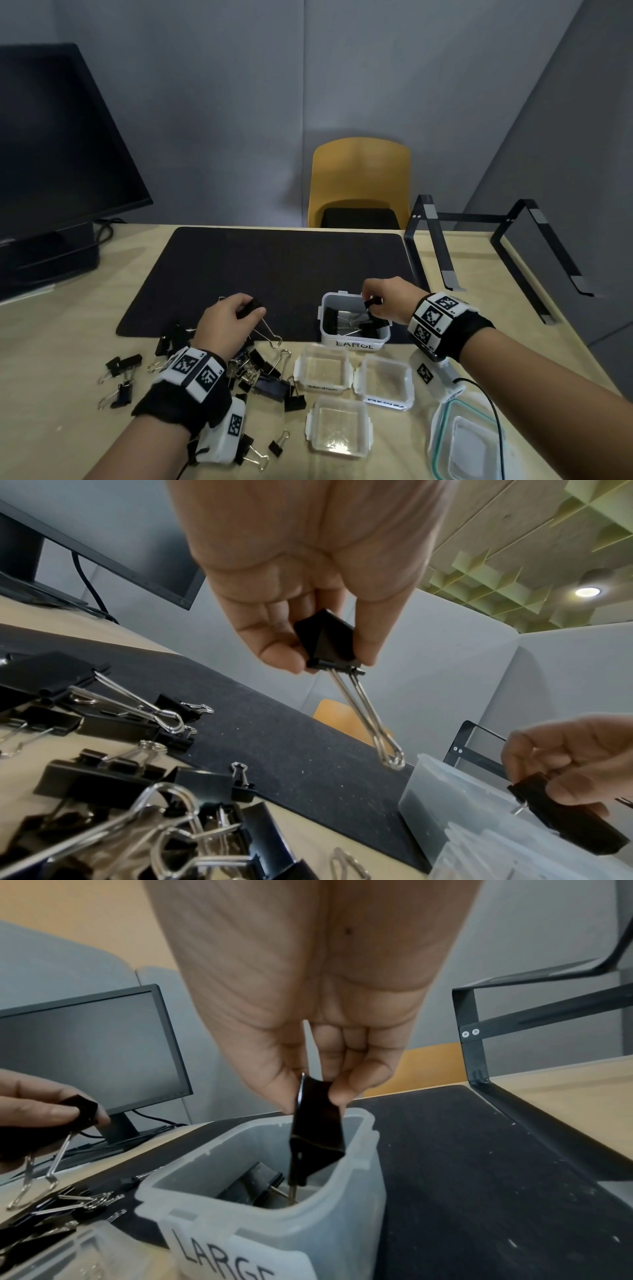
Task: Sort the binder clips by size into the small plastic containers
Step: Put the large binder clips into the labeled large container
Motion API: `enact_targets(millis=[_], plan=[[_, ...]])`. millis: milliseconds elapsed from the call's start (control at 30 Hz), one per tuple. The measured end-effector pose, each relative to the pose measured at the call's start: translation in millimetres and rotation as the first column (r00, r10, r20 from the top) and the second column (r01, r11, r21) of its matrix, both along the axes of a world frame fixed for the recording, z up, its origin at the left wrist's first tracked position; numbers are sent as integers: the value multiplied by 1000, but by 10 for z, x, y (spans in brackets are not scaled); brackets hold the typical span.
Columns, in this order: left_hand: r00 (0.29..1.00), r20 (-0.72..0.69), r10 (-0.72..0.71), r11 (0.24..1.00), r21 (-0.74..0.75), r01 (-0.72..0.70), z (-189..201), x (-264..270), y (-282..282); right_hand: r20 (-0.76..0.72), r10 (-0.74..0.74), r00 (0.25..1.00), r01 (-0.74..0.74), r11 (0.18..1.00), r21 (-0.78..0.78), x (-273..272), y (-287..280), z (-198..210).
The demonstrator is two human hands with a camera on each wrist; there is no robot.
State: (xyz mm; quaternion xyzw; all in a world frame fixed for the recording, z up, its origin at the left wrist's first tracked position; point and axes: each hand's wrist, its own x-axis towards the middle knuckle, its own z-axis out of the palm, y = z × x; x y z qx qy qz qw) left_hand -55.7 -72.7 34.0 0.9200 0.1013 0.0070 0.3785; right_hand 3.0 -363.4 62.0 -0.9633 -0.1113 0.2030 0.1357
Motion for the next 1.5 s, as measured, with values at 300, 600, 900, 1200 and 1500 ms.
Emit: enact_targets(millis=[300, 600, 900, 1200, 1500], plan=[[1000, -16, -20, 1000, -19, 20, -45, 11, -53, 63, 19, 998, -16, 999, -51, 28, -24, -74], [999, -47, -28, 995, -93, 23, -18, 18, -62, -2, 116, 993, -115, 982, -147, -37, -31, -58], [999, -17, -46, 967, -252, 40, -36, 44, -133, 71, 222, 973, -195, 943, -271, -99, -49, -141], [995, 19, -101, 902, -420, 100, 24, 136, -282, 56, 94, 994, -95, 995, 23, -115, -119, -200], [961, 13, -276, 917, -297, 267, 65, 349, -669, 21, 103, 994, -103, 995, -10, -106, -119, -174]])
